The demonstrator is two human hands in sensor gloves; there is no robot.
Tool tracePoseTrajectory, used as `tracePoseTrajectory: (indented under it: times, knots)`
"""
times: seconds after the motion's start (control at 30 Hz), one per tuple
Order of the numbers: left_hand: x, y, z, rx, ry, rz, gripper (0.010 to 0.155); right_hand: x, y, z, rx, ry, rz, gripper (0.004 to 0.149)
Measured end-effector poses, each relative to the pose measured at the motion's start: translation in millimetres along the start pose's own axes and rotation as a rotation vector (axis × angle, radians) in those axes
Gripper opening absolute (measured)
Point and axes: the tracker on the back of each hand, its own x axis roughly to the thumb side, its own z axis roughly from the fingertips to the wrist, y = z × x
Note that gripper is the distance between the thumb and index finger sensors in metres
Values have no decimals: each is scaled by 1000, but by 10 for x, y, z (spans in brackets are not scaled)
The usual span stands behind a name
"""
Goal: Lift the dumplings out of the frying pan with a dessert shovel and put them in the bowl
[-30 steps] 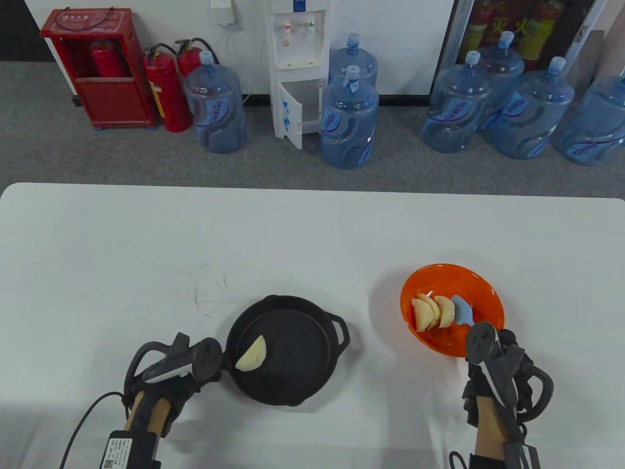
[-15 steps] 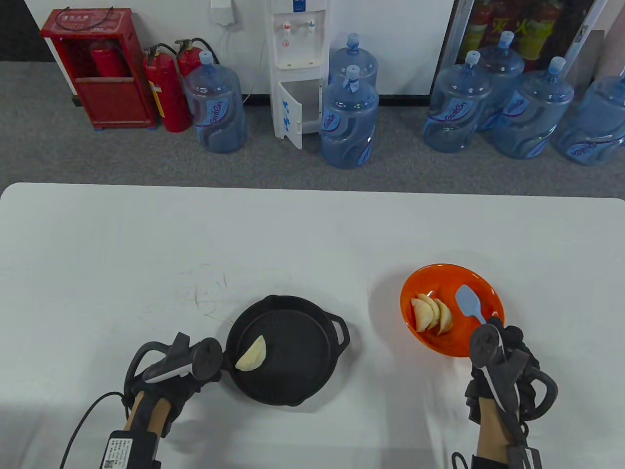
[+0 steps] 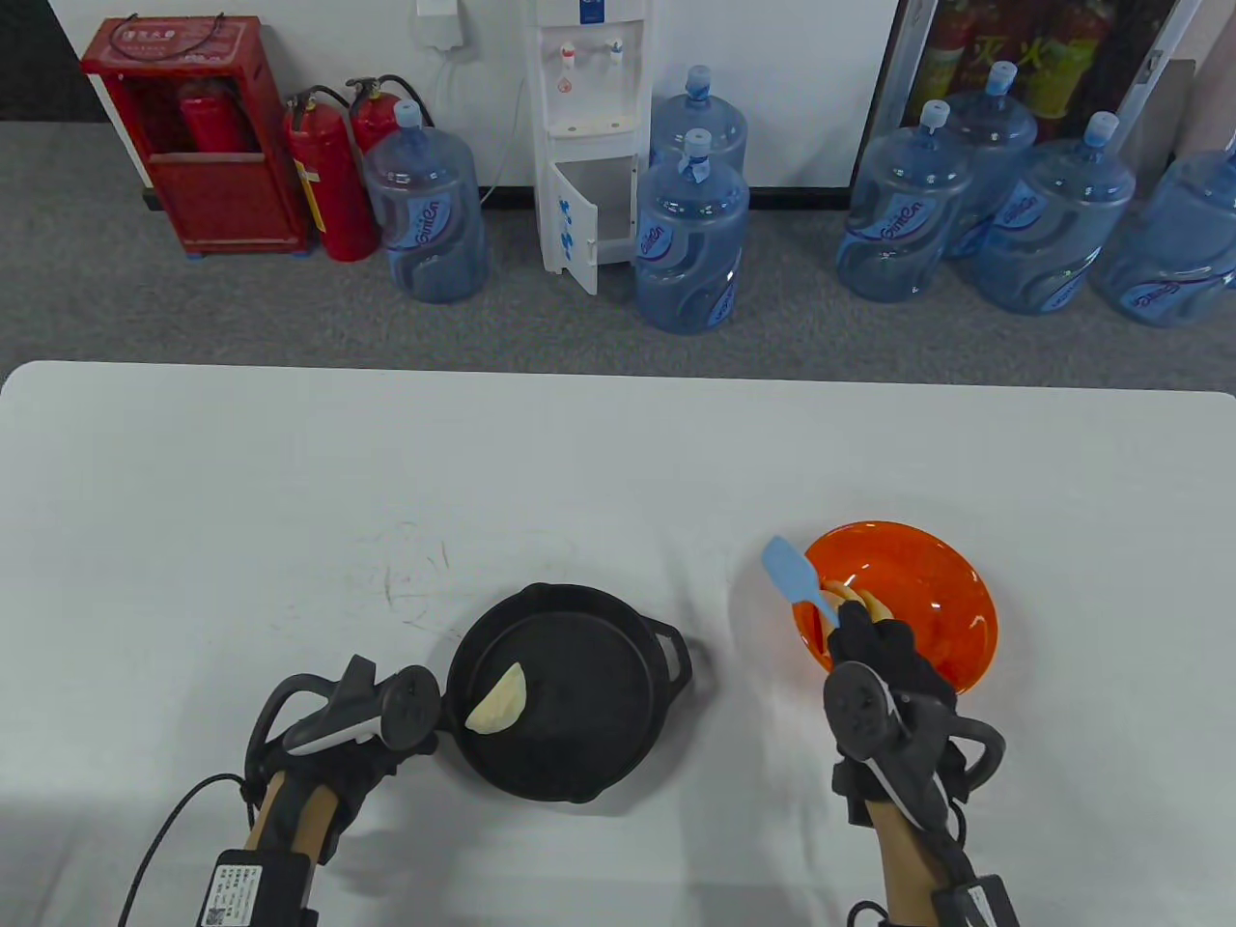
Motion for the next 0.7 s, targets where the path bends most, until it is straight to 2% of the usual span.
tracePoseTrajectory:
  times: [0.17, 0.43, 0.7]
  knots:
    - [0, 3, -3, -8, 1, 0, 52, 261, -8, 68, 34, -65, -47, 40]
    - [4, 10, -8, -20, 5, -3, 53, 751, 138, 197, 178, -251, -88, 40]
    - [5, 15, -13, -31, 6, -2, 53, 1198, 311, 385, 319, -377, -92, 41]
